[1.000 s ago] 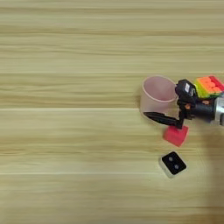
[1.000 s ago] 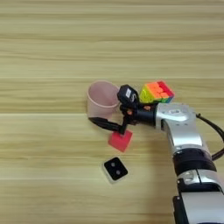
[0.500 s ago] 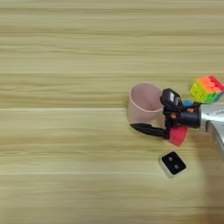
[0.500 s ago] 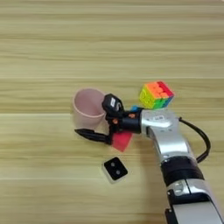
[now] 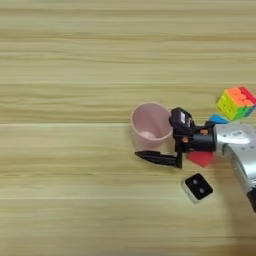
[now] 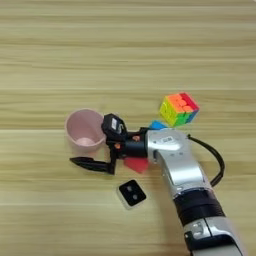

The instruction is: Move the objects on the table

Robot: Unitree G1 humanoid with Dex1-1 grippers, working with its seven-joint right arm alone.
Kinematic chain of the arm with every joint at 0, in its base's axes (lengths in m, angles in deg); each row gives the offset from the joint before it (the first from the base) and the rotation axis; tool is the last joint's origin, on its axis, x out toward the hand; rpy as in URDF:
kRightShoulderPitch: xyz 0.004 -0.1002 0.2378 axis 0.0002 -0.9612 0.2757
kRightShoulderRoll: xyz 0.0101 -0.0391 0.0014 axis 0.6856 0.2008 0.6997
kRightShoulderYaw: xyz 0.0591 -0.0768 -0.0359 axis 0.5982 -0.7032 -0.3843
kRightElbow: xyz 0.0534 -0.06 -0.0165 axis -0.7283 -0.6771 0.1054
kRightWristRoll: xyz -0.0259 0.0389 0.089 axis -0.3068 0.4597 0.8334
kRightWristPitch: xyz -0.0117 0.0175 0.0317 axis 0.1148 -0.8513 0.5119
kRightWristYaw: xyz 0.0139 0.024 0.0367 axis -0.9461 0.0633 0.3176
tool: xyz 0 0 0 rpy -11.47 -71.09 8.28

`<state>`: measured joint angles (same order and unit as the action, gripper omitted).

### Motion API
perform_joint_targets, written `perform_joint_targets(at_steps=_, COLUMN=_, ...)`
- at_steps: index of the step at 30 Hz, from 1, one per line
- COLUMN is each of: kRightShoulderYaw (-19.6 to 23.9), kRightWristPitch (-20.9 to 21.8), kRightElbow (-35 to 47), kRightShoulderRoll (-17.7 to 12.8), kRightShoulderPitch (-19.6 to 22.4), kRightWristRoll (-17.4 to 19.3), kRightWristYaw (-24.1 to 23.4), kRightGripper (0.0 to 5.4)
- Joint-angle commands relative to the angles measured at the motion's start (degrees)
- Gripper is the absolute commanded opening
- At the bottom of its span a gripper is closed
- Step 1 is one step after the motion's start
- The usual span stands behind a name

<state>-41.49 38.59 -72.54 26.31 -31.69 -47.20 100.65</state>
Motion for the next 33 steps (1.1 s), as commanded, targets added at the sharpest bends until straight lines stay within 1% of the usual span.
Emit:
perform_joint_targets(at_steps=1, kRightShoulderYaw=-0.42, kRightWristPitch=-1.17, kRightElbow=6.76, kRightShoulderRoll=-0.74, kRightShoulderPitch=1.24, kRightWristRoll=1.23, kRightWristYaw=-1.58, kRightGripper=5.38)
perform_joint_targets(at_steps=6, kRightShoulderYaw=-1.56, kRightWristPitch=-2.98, kRightElbow=9.64, kRightShoulderRoll=-0.53, kRightShoulderPitch=-0.23, kRightWristRoll=2.1, kRightWristYaw=-1.16, kRightGripper=5.38)
perform_joint_targets(at_steps=18, kRightShoulderYaw=-6.12, kRightWristPitch=-3.91, kRightElbow=10.67, kRightShoulderRoll=1.54, kRightShoulderPitch=-1.33, kRightWristRoll=1.12, kRightWristYaw=-1.96, kRightGripper=5.38)
perform_joint_targets(at_steps=26, kRightShoulderYaw=-7.78, kRightWristPitch=-4.15, kRightElbow=10.81, kRightShoulderRoll=2.41, kRightShoulderPitch=-1.59, kRightWristRoll=0.78, kRightWristYaw=-2.19, kRightGripper=5.38)
perform_joint_targets(at_steps=33, kRightShoulderYaw=-9.52, kRightWristPitch=-4.52, kRightElbow=10.86, kRightShoulderRoll=3.86, kRightShoulderPitch=-0.7, kRightWristRoll=0.52, kRightWristYaw=-2.61, kRightGripper=5.38)
